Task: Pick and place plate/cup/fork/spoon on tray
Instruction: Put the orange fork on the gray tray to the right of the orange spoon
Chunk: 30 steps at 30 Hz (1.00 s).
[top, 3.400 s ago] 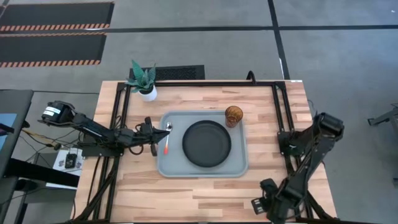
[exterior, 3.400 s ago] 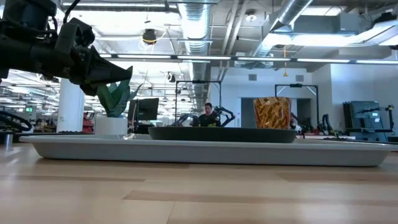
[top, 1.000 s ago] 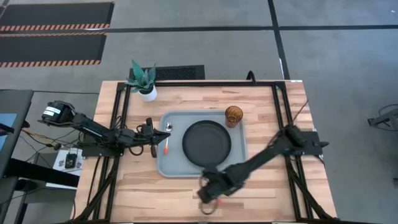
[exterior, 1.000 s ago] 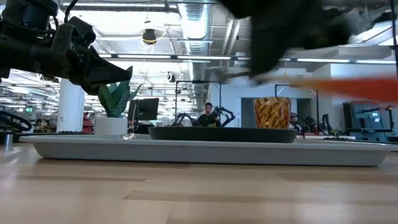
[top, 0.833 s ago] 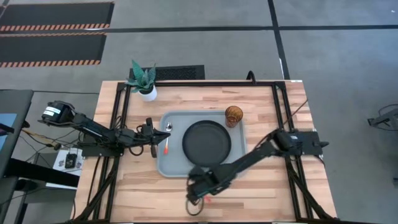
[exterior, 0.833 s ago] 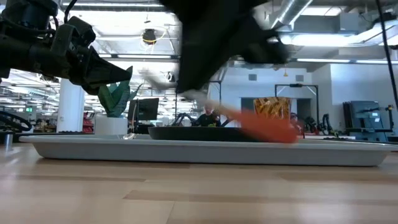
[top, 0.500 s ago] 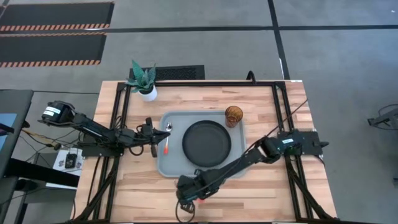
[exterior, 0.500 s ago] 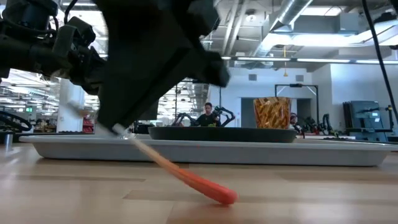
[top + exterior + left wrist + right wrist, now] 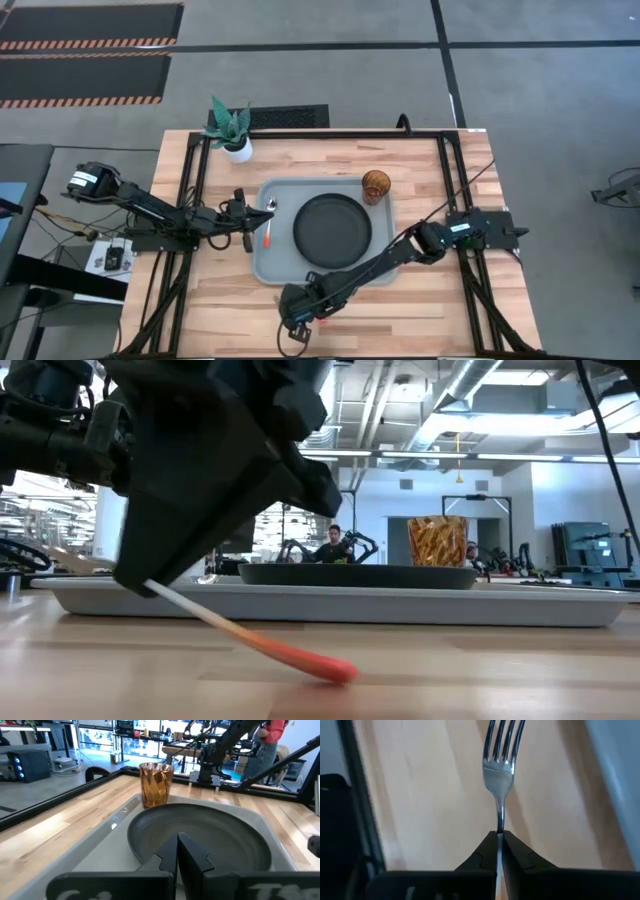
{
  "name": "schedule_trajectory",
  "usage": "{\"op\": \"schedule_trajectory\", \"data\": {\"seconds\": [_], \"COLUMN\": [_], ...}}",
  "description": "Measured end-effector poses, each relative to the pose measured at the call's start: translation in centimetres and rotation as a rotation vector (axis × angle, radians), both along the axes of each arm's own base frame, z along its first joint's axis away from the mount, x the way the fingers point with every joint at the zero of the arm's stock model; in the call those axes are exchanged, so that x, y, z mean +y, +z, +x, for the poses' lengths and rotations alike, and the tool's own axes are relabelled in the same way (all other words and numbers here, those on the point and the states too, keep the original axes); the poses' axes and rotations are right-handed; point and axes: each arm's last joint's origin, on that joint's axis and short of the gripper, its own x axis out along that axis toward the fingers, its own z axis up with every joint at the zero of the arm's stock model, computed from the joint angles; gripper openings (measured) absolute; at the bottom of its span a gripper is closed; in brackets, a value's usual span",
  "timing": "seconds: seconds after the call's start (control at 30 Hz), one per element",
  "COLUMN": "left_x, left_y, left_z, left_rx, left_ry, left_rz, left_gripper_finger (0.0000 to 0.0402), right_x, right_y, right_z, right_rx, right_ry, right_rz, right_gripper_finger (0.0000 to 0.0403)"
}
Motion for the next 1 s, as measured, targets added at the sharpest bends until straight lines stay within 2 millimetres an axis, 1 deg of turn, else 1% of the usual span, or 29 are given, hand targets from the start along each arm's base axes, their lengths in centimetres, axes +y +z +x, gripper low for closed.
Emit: {"op": "schedule_trajectory", "data": {"seconds": [0.27, 0.4, 0.63, 0.73, 0.83, 0.9, 1.0], "left_x": [0.0, 0.0, 0.0, 0.0, 0.0, 0.0, 0.0], "left_y": [0.0, 0.0, -0.1, -0.1, -0.1, -0.1, 0.0], "left_z": [0.0, 0.0, 0.0, 0.0, 0.0, 0.0, 0.0], "left_rx": [0.005, 0.004, 0.011, 0.014, 0.016, 0.015, 0.014], "left_ry": [-0.001, -0.001, -0.001, -0.002, 0.000, 0.001, 0.002], "left_rz": [0.011, 0.004, 0.012, 0.021, 0.032, 0.039, 0.040], "left_gripper_finger": [0.0000, 0.0000, 0.0000, 0.0000, 0.0000, 0.0000, 0.0000], "right_x": [-0.4, -0.8, -1.1, -1.3, -1.4, -1.5, -1.4], "right_y": [0.0, 0.1, 0.1, -0.8, -2.4, -3.0, -3.1], "right_z": [0.3, 0.4, 0.6, 1.0, 1.3, 1.5, 1.5], "right_rx": [-0.005, 0.013, 0.019, 0.042, 0.105, 0.119, 0.115], "right_ry": [-0.014, -0.048, -0.069, -0.081, -0.088, -0.120, -0.134], "right_rz": [0.008, 0.051, 0.066, 0.116, 0.192, 0.218, 0.206], "right_gripper_finger": [0.0040, 0.0041, 0.0041, 0.0041, 0.0041, 0.0040, 0.0040]}}
